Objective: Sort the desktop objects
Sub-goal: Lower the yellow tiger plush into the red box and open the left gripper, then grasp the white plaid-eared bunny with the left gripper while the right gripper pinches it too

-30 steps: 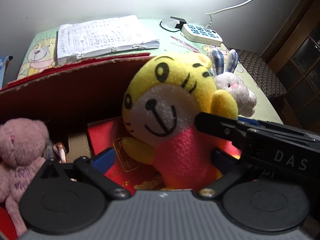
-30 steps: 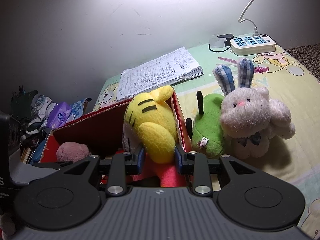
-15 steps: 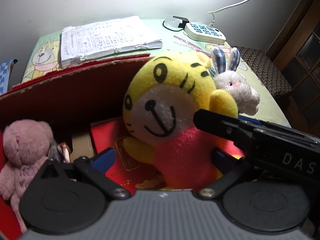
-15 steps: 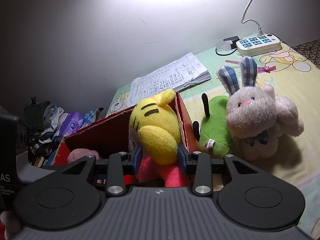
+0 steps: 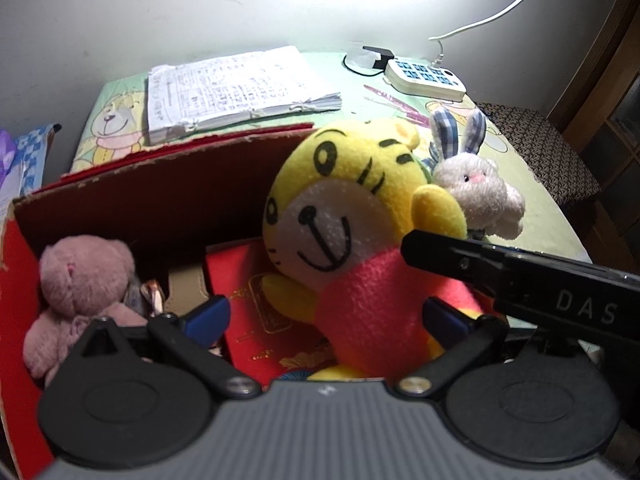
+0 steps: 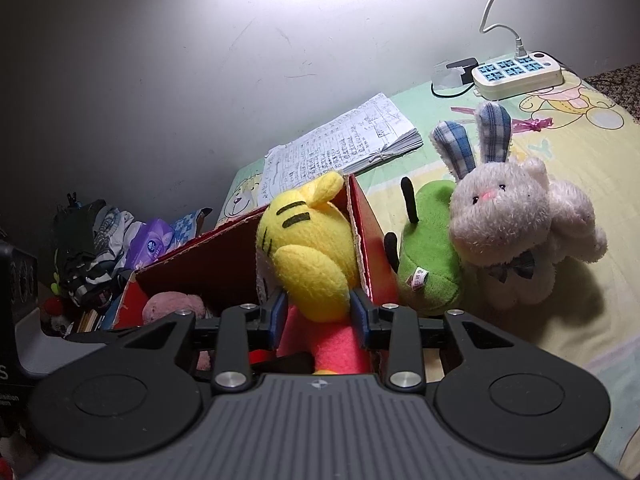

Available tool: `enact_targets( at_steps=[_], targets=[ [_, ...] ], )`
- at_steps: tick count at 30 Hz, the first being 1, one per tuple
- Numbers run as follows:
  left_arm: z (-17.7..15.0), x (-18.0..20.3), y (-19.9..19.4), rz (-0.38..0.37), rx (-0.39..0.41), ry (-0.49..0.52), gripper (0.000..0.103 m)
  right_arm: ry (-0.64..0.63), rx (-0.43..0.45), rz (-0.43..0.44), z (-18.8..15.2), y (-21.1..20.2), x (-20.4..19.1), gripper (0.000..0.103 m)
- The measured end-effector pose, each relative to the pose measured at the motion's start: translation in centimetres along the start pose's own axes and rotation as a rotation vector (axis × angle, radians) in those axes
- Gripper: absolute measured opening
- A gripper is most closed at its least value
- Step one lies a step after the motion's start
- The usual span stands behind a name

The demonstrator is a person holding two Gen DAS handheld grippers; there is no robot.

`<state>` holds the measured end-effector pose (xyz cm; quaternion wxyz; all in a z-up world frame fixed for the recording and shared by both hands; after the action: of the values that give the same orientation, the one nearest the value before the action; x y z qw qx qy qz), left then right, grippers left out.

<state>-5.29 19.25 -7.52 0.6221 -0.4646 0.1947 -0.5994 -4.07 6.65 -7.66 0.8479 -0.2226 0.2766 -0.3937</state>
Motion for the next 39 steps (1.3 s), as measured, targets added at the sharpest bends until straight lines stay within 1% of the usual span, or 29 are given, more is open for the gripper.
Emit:
enact_targets(
  at_steps=[4, 12, 20, 26, 30, 32, 34, 37, 39],
  targets=[
    [0.0, 0.4, -0.6, 0.036, 0.028, 0.013, 0.102, -0.023, 0.007, 0.003, 0.1, -0.6, -0.1, 0.034],
    [-0.2, 0.5, -0.8, 0.103, 0.046, -0.013, 0.102, -0.034, 0.006, 0.049, 0.3, -0.9, 0.4, 0.035],
    [0.1, 0.3, -2.5, 0.183, 0.104, -0.041, 0.102, -0.017, 0.030, 0.141, 0.7, -1.6, 1.4, 0.036],
    [0.1, 1.1, -3.8, 0.214, 0.141, -0.061, 0.102, 0.034, 0.054, 0.221, 0.9, -2.8, 3.4, 0.036],
    [0.5, 3.3, -4.6, 0.189, 0.174, -0.062, 0.101, 0.087, 0.071, 0.253, 0.8, -3.8, 6.0, 0.039],
    [0.8, 5.1, -5.0, 0.159, 0.197, -0.051, 0.101, 0.114, 0.071, 0.261, 0.7, -4.2, 7.5, 0.039],
    [0.9, 7.2, -5.3, 0.114, 0.221, -0.024, 0.101, 0.135, 0.073, 0.265, 0.7, -4.6, 8.9, 0.039],
    [0.6, 10.8, -4.8, 0.044, 0.230, 0.021, 0.101, 0.141, 0.070, 0.231, 0.4, -5.3, 11.3, 0.039],
    [0.0, 13.1, -3.7, 0.008, 0.212, 0.048, 0.101, 0.153, 0.063, 0.211, 0.2, -5.6, 13.1, 0.039]
  ],
)
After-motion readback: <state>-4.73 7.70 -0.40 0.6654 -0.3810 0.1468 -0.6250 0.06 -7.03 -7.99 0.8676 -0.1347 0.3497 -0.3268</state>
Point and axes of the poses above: each gripper's, at about its wrist camera, not at the fingertips, and y roughly the way its jaws point, x to its right, z to its top, the point moved 8 cm from there along y, roughly the way its jaws point, and after that the axes turned 15 degrees about -y, right-handed, at the moved point
